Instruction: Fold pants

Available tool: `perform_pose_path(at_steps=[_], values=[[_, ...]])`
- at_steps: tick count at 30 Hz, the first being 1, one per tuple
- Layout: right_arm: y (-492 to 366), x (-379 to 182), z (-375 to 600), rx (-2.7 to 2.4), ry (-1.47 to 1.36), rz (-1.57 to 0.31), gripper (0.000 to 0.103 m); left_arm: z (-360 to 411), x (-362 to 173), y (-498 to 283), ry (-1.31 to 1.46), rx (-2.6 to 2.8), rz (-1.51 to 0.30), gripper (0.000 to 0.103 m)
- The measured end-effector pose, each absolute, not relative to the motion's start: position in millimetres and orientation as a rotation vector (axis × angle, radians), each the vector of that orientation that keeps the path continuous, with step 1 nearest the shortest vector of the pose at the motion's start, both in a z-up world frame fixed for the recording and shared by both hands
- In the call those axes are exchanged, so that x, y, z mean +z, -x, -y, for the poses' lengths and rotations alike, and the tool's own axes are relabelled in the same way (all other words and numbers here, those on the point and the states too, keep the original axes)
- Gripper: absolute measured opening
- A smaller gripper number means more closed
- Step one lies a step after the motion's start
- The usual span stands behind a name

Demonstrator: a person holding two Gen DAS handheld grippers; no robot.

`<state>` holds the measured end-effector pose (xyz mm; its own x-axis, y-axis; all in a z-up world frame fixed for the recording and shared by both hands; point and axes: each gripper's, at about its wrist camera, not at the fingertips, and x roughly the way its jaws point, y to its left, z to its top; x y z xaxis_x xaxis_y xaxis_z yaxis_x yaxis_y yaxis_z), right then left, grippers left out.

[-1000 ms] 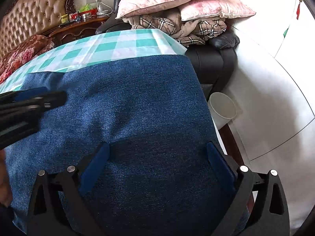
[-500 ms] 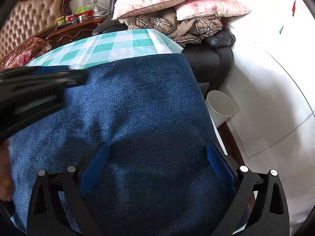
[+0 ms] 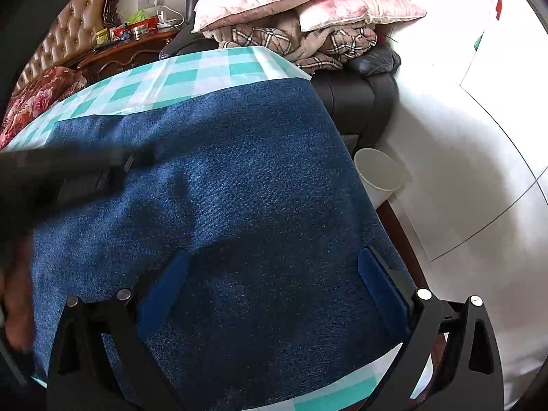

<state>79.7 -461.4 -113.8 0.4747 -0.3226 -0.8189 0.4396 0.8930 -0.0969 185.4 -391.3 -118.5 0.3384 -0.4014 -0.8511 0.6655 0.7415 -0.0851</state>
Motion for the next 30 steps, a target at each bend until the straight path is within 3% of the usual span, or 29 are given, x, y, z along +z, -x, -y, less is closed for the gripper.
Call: perform_pose_path(at_steps=[12, 20, 22, 26, 28, 30], values=[[-79, -108, 457, -0.48, -0.098, -0.977, 0.094, 358, -123, -135, -0.423, -0.657, -0.94, 0.03], [-70, -106, 453, -0.504, -0.072, -0.982, 0.094, 336, -112, -126, -0.375, -0.62, -0.963, 0.041], [-59, -96, 450, -0.512, -0.082, -0.962, 0.094, 327, -95, -115, -0.335, -0.652, -0.933, 0.061], [-32, -80, 448, -0.533, -0.147, -0.939, 0.094, 307, -67, -83, -0.314, -0.665, -0.889, 0.072], [-15, -69, 444, -0.554, -0.154, -0.919, 0.094, 296, -54, -66, -0.298, -0.663, -0.864, 0.09], [3, -59, 440, -0.561, -0.167, -0.911, 0.094, 283, -41, -47, -0.27, -0.651, -0.849, 0.097]])
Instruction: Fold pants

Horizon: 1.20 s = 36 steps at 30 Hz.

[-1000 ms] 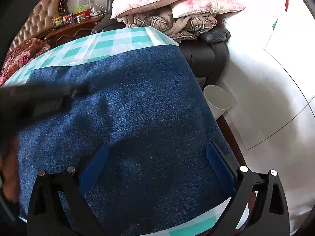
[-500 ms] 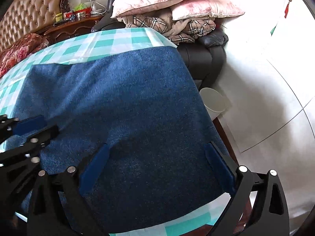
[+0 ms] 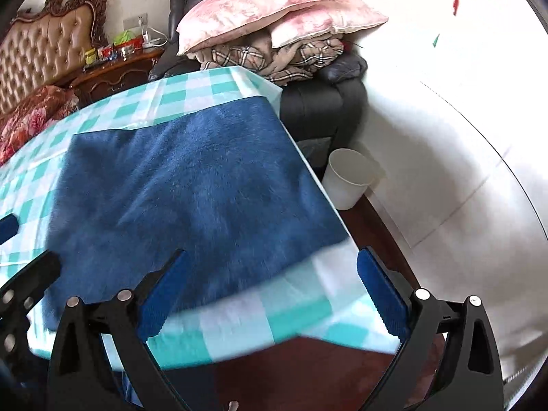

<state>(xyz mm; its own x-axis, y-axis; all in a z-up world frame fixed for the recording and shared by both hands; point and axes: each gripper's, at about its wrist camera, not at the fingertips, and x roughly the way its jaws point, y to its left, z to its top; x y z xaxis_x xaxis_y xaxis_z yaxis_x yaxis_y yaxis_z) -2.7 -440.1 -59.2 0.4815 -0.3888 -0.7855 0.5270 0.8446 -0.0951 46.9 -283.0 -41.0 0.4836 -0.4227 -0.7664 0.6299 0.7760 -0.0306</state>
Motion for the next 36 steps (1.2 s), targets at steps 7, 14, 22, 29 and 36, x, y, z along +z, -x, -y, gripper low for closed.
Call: perform_pose_path(at_steps=[7, 14, 22, 29, 36], values=[[52, -35, 427, -0.614, -0.206, -0.882, 0.094, 260, -17, -4, -0.168, -0.722, -0.881, 0.101], [65, -25, 416, -0.613, -0.188, -0.86, 0.094, 251, -15, 0, -0.163, -0.657, -0.852, 0.101], [64, -22, 414, -0.61, -0.176, -0.859, 0.094, 248, -16, -10, -0.174, -0.611, -0.841, 0.101], [63, -24, 415, -0.607, -0.179, -0.864, 0.094, 248, -17, -12, -0.175, -0.599, -0.845, 0.101], [61, -24, 416, -0.605, -0.179, -0.866, 0.094, 249, -18, -12, -0.175, -0.603, -0.844, 0.101]])
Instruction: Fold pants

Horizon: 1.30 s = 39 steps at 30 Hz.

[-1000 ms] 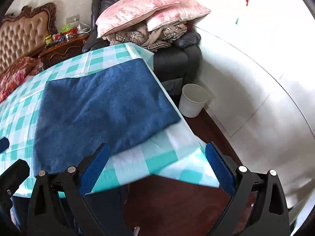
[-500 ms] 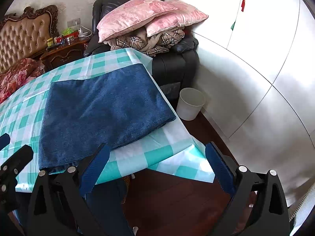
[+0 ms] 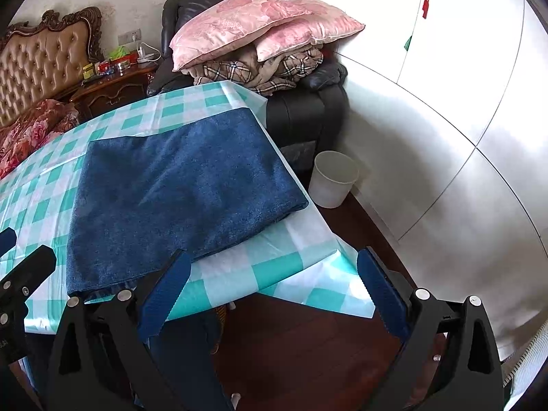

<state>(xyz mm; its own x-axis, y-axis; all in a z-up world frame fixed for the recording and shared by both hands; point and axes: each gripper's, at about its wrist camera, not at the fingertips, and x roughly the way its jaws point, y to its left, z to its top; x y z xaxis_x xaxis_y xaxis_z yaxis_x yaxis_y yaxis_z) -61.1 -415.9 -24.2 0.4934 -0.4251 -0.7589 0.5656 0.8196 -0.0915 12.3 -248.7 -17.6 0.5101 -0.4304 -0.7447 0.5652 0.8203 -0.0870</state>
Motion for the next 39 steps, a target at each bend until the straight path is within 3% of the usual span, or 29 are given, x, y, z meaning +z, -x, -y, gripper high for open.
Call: perform_pose_path(at_steps=[39], values=[[57.0, -28.0, 416.2, -0.599, -0.179, -0.871, 0.094, 254.0, -17.7, -17.4, -0.18, -0.603, -0.842, 0.101]])
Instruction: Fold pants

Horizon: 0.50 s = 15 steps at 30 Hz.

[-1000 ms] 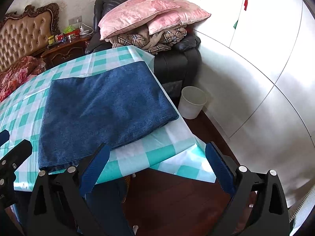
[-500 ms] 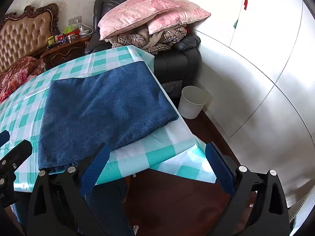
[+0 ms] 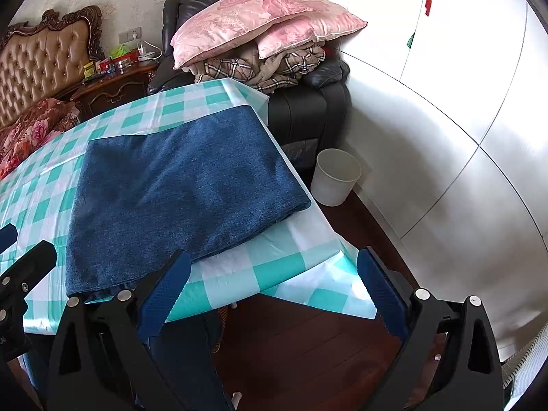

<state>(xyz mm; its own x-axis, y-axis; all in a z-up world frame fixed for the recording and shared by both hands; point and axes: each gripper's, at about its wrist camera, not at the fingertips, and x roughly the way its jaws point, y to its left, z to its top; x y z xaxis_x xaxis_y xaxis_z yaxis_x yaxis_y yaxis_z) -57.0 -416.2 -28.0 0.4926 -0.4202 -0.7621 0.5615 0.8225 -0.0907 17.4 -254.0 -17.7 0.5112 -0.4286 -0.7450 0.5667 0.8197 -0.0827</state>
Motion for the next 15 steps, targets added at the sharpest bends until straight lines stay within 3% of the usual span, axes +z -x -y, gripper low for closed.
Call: perform_pose_path(at_steps=[11, 15], values=[[55, -33, 416, -0.603, -0.183, -0.873, 0.094, 267, -15, -19, -0.116, -0.727, -0.823, 0.101], [53, -36, 422, -0.611, -0.224, -0.839, 0.095, 229, -9, -24, -0.105, -0.677, -0.776, 0.101]])
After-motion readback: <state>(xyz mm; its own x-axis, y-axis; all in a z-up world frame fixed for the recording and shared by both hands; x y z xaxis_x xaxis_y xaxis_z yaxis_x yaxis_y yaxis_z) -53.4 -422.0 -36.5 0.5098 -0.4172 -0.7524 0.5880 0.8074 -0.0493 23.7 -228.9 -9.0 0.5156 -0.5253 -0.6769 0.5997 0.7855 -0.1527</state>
